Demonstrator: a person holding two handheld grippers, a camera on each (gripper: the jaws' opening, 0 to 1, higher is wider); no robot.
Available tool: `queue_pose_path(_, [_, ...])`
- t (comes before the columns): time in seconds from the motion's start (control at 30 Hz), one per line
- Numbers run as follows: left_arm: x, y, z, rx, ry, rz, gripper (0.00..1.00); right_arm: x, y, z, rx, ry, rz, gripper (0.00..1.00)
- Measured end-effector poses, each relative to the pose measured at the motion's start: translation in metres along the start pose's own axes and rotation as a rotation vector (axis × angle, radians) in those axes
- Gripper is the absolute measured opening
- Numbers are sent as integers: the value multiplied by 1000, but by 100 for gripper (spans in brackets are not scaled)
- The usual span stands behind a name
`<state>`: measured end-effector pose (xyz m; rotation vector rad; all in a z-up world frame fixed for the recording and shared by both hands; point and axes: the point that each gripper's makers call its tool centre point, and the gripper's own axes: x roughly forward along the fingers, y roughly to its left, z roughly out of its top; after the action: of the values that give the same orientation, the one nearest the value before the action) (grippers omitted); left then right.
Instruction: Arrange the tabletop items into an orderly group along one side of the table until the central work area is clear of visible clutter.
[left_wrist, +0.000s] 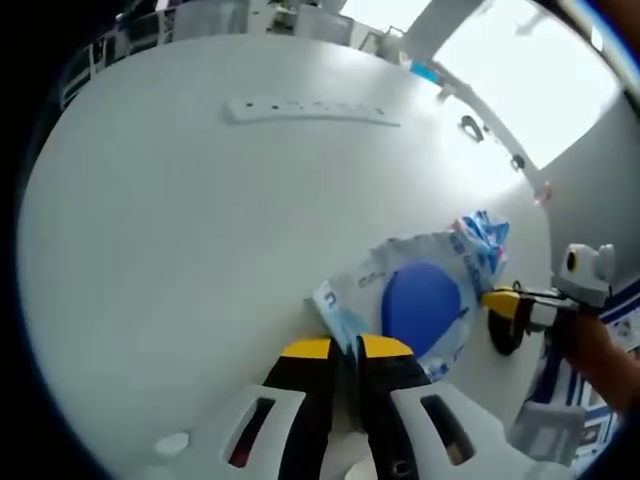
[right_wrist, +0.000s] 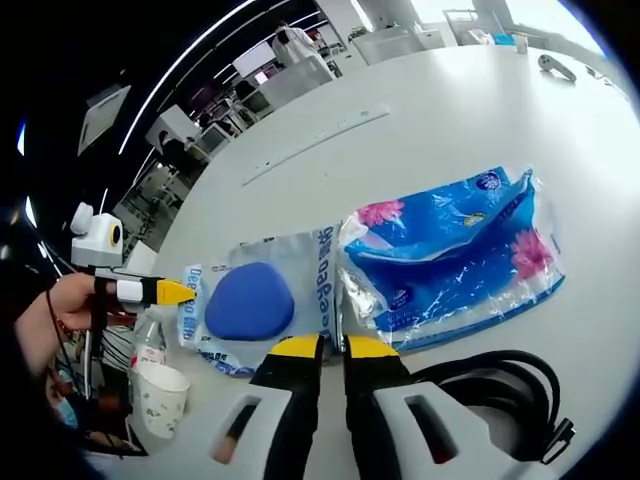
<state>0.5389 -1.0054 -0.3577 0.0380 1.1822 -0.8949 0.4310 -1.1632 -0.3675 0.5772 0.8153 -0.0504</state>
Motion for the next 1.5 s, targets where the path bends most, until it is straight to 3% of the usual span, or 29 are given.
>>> queue_pose_path(1.5, [-14, 1, -2, -19, -38, -1, 19, -12, 4, 0, -8, -11, -4, 13])
